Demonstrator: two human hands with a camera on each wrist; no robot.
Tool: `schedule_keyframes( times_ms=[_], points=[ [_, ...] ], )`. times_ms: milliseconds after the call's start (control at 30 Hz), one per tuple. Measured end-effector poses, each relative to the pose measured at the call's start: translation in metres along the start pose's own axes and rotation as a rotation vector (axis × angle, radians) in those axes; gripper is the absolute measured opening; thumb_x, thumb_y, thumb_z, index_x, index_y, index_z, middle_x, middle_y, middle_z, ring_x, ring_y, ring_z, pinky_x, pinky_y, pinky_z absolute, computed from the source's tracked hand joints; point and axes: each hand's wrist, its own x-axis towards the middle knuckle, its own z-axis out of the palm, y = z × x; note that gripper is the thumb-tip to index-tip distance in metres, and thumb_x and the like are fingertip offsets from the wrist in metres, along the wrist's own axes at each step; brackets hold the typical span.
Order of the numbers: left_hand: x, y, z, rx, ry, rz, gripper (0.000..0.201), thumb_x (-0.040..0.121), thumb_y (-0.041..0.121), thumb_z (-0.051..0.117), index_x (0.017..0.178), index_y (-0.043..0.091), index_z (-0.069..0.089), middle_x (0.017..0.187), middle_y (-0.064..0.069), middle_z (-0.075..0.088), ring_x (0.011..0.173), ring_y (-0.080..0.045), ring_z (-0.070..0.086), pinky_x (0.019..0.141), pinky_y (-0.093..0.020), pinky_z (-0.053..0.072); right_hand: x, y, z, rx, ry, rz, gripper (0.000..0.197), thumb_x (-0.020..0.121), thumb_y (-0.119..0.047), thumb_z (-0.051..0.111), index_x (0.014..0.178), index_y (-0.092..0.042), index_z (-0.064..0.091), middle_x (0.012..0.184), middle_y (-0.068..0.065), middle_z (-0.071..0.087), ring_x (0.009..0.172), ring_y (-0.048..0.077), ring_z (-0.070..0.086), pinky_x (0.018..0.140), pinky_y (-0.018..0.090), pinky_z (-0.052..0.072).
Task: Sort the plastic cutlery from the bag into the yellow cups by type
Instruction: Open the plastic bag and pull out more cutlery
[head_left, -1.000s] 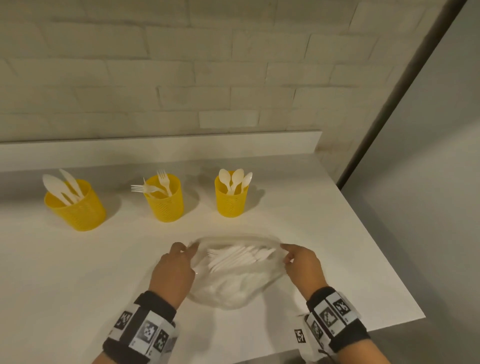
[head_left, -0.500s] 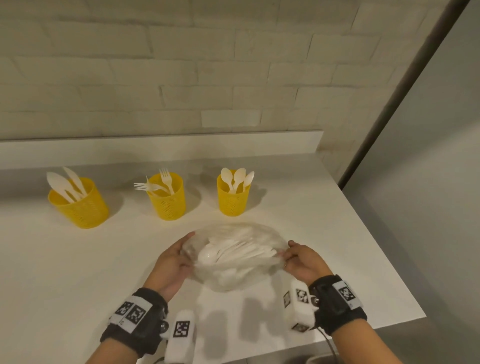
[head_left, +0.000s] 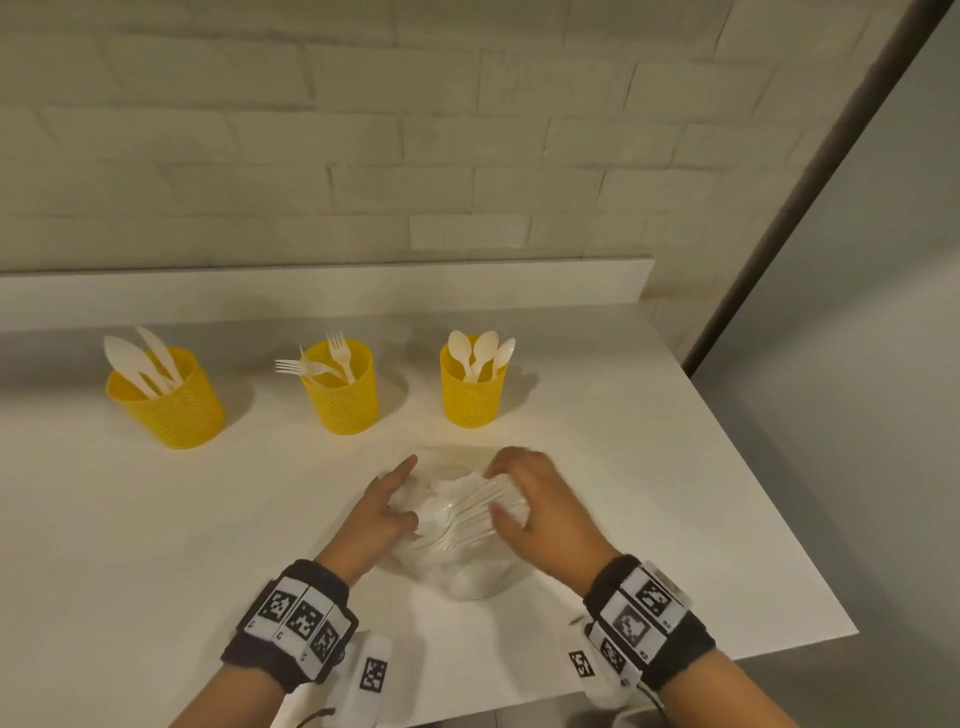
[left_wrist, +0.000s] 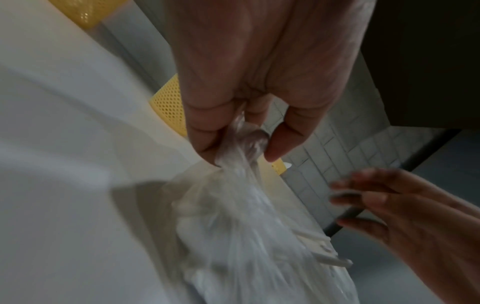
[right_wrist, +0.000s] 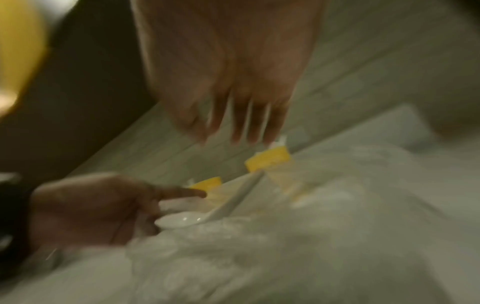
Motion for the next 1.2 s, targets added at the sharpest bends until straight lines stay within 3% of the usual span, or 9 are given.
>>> schedule_keyframes(
  times_ms=[67, 167, 333, 467, 567, 800, 900, 1000, 1200],
  points=[
    [-0.001, 0.000, 0.000, 0.028, 0.001, 0.002, 0.085, 0.056, 0.015, 0.050, 0.138, 0.029, 0.035, 0.128, -0.004, 0.040, 0.100, -0.017, 0.050, 0.089, -0.030, 0.044, 0.011, -0.003, 0.010, -0.165, -0.341, -0.075, 0.054, 0.079, -0.022, 0.057, 0.131, -0.019, 0.044, 0.139, 0.000, 0.045, 0.129, 0.016, 0.036, 0.107, 0.031, 0.029],
    [-0.003, -0.001, 0.002, 0.057, -0.007, 0.034, 0.084, 0.058, 0.014, 0.051, 0.139, 0.027, 0.033, 0.126, -0.002, 0.039, 0.105, -0.017, 0.048, 0.091, -0.027, 0.042, 0.027, -0.005, 0.022, -0.438, -0.522, -0.016, 0.072, 0.078, -0.016, 0.060, 0.142, -0.015, 0.030, 0.147, 0.006, 0.034, 0.136, 0.025, 0.029, 0.115, 0.040, 0.015],
    [-0.004, -0.004, -0.001, 0.062, 0.005, 0.064, 0.076, 0.068, 0.008, 0.054, 0.139, 0.026, 0.033, 0.124, 0.004, 0.039, 0.086, 0.004, 0.044, 0.076, -0.011, 0.039, 0.043, -0.015, 0.027, -0.795, -0.548, -0.041, 0.052, 0.078, -0.004, 0.055, 0.128, -0.004, 0.043, 0.131, 0.016, 0.045, 0.126, 0.034, 0.035, 0.113, 0.055, 0.008],
    [-0.004, -0.004, -0.002, 0.034, 0.004, 0.056, 0.081, 0.059, 0.015, 0.050, 0.138, 0.027, 0.035, 0.125, 0.004, 0.043, 0.087, -0.005, 0.048, 0.080, -0.018, 0.041, 0.043, -0.020, 0.037, -0.907, -0.529, -0.079, 0.047, 0.078, -0.005, 0.055, 0.124, -0.002, 0.043, 0.126, 0.018, 0.050, 0.122, 0.036, 0.037, 0.112, 0.054, 0.011],
    [-0.003, -0.008, -0.004, 0.011, -0.001, 0.045, 0.078, 0.059, 0.014, 0.052, 0.133, 0.034, 0.038, 0.132, -0.002, 0.044, 0.113, -0.019, 0.050, 0.101, -0.039, 0.043, 0.042, -0.019, 0.040, -0.899, -0.496, -0.098, 0.049, 0.077, -0.010, 0.056, 0.124, -0.004, 0.041, 0.119, 0.016, 0.055, 0.119, 0.036, 0.040, 0.112, 0.054, 0.010],
    [-0.003, -0.008, -0.012, -0.024, -0.009, 0.030, 0.069, 0.060, 0.013, 0.052, 0.126, 0.033, 0.047, 0.121, 0.003, 0.050, 0.116, -0.021, 0.050, 0.103, -0.037, 0.041, 0.036, 0.001, 0.004, -0.644, -0.334, -0.142, 0.046, 0.070, -0.001, 0.049, 0.115, -0.010, 0.049, 0.111, 0.007, 0.057, 0.115, 0.028, 0.045, 0.115, 0.048, -0.008],
    [-0.002, -0.008, -0.014, -0.033, -0.016, 0.031, 0.066, 0.059, 0.013, 0.052, 0.123, 0.032, 0.050, 0.118, 0.007, 0.051, 0.116, -0.022, 0.051, 0.100, -0.034, 0.043, 0.032, 0.008, -0.013, -0.431, -0.253, -0.039, 0.041, 0.077, -0.007, 0.050, 0.117, -0.010, 0.049, 0.109, 0.006, 0.058, 0.110, 0.025, 0.047, 0.115, 0.036, 0.010],
    [0.001, -0.006, -0.015, -0.012, -0.024, 0.037, 0.067, 0.058, 0.013, 0.050, 0.124, 0.029, 0.051, 0.126, 0.005, 0.049, 0.121, -0.016, 0.046, 0.092, -0.021, 0.037, 0.033, 0.002, -0.023, -0.061, -0.134, 0.171, 0.031, 0.081, -0.008, 0.056, 0.111, -0.010, 0.048, 0.094, 0.001, 0.057, 0.087, 0.018, 0.050, 0.087, 0.031, 0.036],
    [0.008, -0.005, -0.009, -0.002, -0.030, 0.047, 0.057, 0.071, -0.001, 0.057, 0.114, 0.036, 0.053, 0.132, 0.000, 0.049, 0.125, -0.019, 0.045, 0.102, -0.028, 0.035, 0.034, -0.017, -0.022, 0.485, 0.018, 0.346, 0.022, 0.089, -0.015, 0.058, 0.103, -0.024, 0.045, 0.073, 0.001, 0.062, 0.064, 0.007, 0.060, 0.066, 0.016, 0.048]
  ],
)
